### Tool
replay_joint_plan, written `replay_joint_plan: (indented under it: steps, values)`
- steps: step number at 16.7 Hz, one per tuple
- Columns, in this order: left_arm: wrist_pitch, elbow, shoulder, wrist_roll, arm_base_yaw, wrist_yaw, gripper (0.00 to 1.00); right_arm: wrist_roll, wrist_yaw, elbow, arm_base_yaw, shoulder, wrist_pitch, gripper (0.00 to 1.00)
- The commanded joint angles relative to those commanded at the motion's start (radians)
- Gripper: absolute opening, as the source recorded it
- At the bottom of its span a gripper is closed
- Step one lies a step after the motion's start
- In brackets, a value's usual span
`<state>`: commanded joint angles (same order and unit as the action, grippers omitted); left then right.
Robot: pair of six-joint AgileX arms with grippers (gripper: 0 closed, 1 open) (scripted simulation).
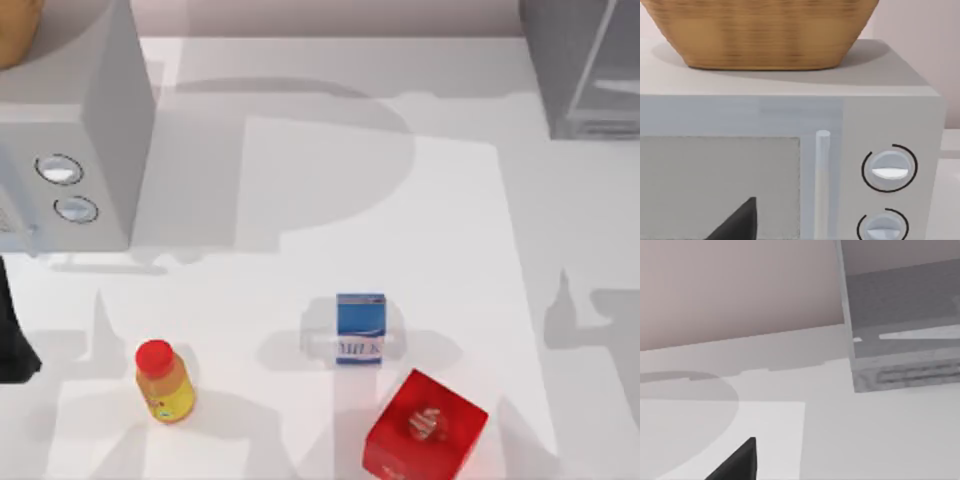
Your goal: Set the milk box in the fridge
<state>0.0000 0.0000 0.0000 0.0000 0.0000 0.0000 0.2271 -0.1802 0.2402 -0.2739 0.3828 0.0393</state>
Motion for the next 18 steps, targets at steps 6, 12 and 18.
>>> replay_joint_plan:
  steps: [6,12,18]
  values:
    - [0.000,0.000,0.000,0.000,0.000,0.000,1.00,0.296,-0.247,0.312,-0.352,0.641,0.059,1.00]
    - [0.000,0.000,0.000,0.000,0.000,0.000,1.00,0.566,-0.468,0.595,-0.669,1.239,0.110,1.00]
    - [0.000,0.000,0.000,0.000,0.000,0.000,1.00,0.703,-0.578,0.729,-0.826,1.502,0.139,1.00]
